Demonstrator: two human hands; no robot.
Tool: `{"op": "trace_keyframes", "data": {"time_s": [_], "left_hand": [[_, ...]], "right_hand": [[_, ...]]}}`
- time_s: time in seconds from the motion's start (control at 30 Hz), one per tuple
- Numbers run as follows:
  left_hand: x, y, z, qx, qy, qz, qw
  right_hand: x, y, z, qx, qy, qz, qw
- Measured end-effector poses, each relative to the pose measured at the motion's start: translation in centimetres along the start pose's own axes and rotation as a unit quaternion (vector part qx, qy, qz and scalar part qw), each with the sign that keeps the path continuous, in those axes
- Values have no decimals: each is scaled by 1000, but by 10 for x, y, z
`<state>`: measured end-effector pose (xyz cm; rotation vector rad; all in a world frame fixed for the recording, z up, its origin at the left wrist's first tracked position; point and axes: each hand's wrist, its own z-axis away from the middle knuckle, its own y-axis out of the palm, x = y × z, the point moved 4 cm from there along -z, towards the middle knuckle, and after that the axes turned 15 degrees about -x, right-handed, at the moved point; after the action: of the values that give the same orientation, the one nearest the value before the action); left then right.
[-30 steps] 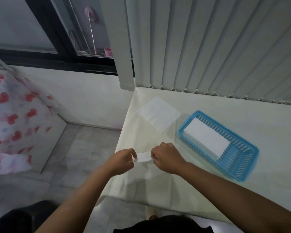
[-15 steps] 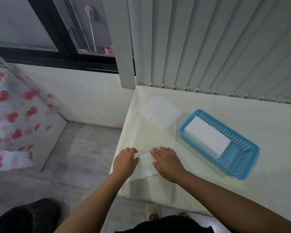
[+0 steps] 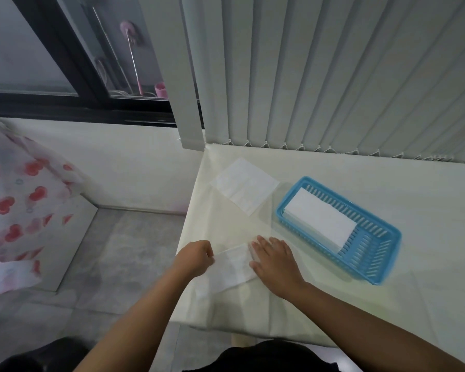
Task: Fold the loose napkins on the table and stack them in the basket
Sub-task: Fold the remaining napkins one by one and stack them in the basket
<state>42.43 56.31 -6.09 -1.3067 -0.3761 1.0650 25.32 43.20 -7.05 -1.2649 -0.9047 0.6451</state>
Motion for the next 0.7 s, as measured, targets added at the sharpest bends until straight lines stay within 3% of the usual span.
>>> {"op": "trace_keyframes", "data": {"time_s": [0.13,0.23,0.37,0.5,0.63,0.7], "left_hand": [[-13,-16,4,-19,-22,77,997],[-28,-26,16,-38,-74,205,975],[-56,-28,43,-67,-152,430,887],[-85,-17,67,-88,-193,558,803],[-110,-1,89,-67,-204,599,771],[-118,7,94,-45,-203,613,762]], "right_hand": [[2,-26,8,-91,93,-129,983],[3,-40,21,-80,189,-235,950],[5,-44,46,-14,327,-391,860],[8,-49,62,9,401,-484,778],[4,-57,66,-43,434,-567,699],[-5,-64,70,-95,445,-566,688]]}}
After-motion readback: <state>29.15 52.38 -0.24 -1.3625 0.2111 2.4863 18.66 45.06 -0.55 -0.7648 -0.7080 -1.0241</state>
